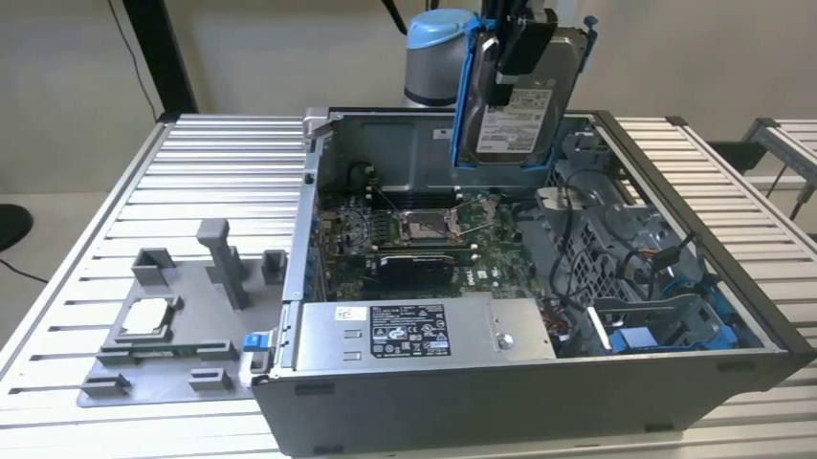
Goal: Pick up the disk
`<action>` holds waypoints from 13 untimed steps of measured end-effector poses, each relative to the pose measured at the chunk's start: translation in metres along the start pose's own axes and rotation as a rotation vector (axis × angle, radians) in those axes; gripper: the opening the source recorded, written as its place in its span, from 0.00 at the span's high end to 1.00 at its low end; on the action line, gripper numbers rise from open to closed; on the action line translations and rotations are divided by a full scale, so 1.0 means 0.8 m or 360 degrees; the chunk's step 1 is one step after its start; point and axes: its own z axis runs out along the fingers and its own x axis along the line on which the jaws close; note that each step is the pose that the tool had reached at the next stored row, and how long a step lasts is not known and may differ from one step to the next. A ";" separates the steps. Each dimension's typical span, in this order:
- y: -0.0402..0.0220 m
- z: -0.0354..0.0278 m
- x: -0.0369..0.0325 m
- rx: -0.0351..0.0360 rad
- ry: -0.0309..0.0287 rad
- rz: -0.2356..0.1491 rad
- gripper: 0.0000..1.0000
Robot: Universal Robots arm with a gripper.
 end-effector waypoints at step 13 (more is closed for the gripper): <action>-0.0020 0.0013 0.0620 0.0000 -0.00002 0.0006 1.00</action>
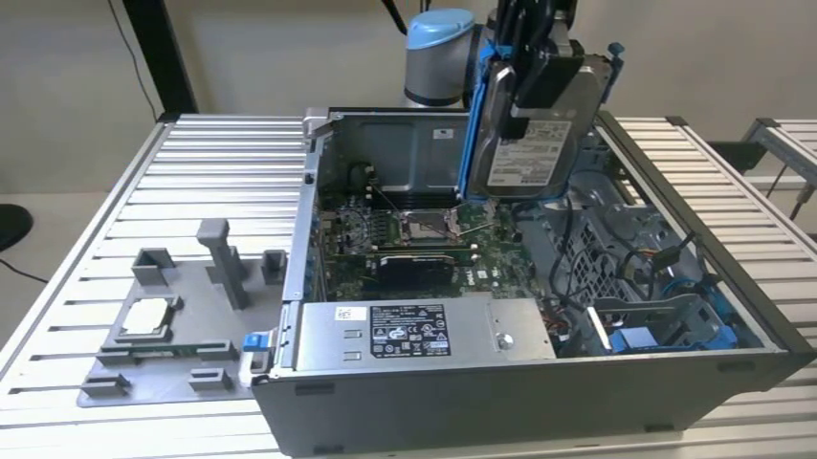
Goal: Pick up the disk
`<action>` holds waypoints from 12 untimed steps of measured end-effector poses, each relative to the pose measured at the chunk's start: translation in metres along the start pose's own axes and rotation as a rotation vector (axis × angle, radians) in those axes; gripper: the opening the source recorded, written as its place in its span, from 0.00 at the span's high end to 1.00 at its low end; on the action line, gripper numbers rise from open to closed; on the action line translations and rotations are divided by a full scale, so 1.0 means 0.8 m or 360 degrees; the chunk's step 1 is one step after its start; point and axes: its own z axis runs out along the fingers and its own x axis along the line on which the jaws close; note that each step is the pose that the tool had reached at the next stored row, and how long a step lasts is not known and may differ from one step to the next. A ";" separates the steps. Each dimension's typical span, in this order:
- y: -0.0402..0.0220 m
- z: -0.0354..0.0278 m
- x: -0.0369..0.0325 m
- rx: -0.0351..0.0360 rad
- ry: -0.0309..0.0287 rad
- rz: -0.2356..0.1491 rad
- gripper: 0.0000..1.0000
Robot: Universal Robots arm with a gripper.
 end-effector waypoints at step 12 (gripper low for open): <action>-0.0059 -0.0023 0.0479 0.0000 0.00001 0.0000 1.00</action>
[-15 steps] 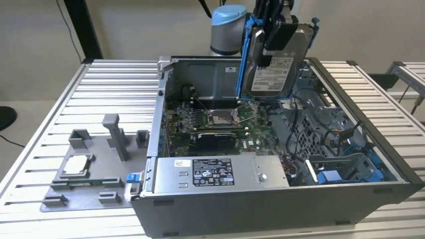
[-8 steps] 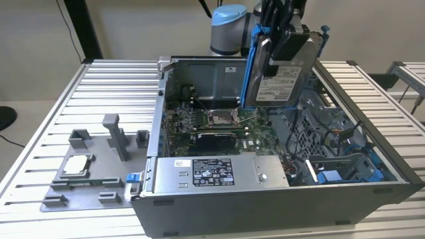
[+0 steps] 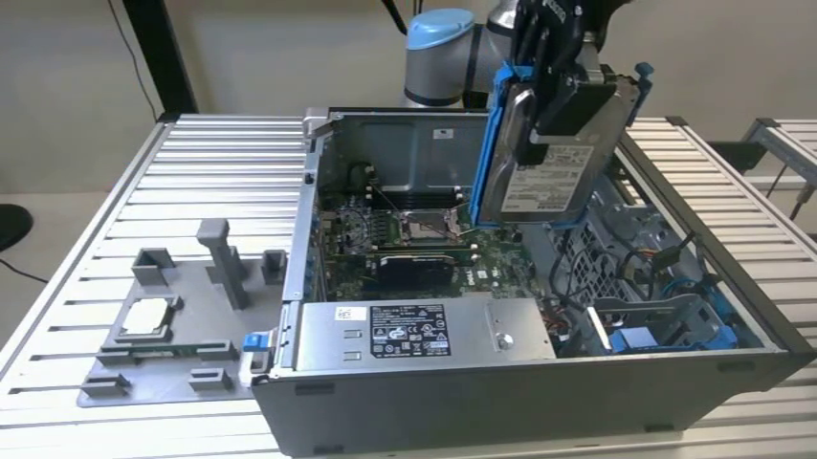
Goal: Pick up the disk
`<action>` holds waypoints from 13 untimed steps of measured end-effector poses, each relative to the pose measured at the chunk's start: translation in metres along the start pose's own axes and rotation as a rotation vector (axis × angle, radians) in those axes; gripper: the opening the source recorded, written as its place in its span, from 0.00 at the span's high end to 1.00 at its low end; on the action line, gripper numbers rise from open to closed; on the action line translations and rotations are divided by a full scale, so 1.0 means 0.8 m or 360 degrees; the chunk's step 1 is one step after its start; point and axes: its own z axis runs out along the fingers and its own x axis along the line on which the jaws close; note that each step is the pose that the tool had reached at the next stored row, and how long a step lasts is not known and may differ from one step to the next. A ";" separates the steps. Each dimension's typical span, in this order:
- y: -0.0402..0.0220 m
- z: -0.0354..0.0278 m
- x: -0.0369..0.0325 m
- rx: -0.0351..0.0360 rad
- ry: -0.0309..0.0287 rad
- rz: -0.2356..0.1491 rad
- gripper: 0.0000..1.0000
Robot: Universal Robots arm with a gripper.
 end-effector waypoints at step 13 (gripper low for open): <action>-0.0041 -0.0026 0.0580 0.0000 0.00001 0.0000 1.00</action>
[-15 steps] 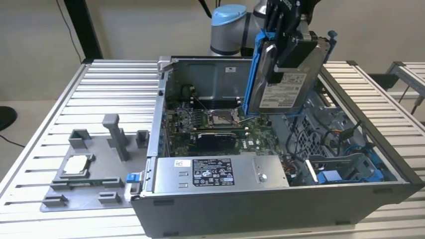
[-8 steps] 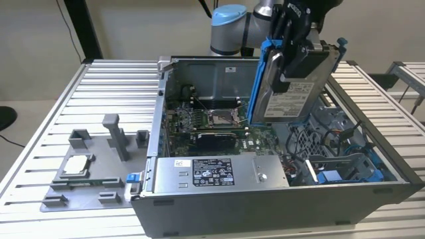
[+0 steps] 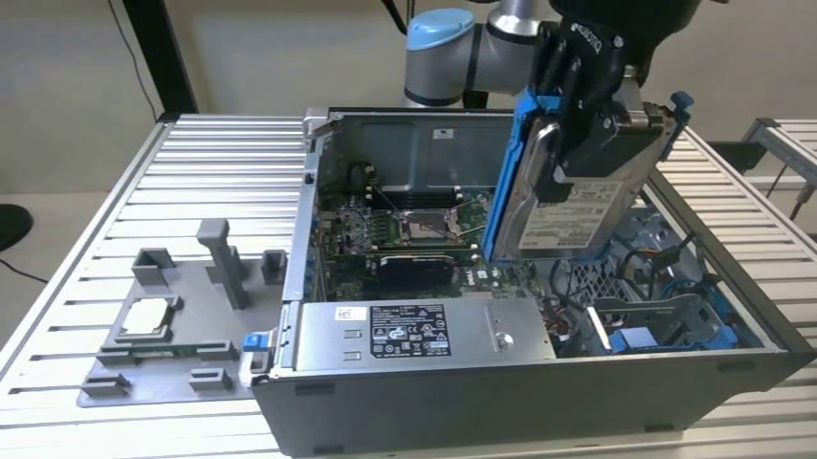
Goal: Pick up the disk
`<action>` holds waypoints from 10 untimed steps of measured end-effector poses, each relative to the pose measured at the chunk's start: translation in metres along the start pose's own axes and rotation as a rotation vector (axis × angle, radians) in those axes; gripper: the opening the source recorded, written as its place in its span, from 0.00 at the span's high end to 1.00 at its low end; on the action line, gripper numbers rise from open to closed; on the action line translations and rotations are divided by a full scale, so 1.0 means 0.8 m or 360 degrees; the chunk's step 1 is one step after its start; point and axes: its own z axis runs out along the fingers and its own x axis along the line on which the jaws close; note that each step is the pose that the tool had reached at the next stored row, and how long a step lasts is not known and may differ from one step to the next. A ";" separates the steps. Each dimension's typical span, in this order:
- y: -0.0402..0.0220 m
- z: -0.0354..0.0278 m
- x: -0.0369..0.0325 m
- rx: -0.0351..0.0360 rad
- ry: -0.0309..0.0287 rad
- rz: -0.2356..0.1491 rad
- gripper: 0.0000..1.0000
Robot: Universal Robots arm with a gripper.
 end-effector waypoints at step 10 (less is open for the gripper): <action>-0.0032 -0.0008 0.0402 0.0000 -0.00002 0.0001 1.00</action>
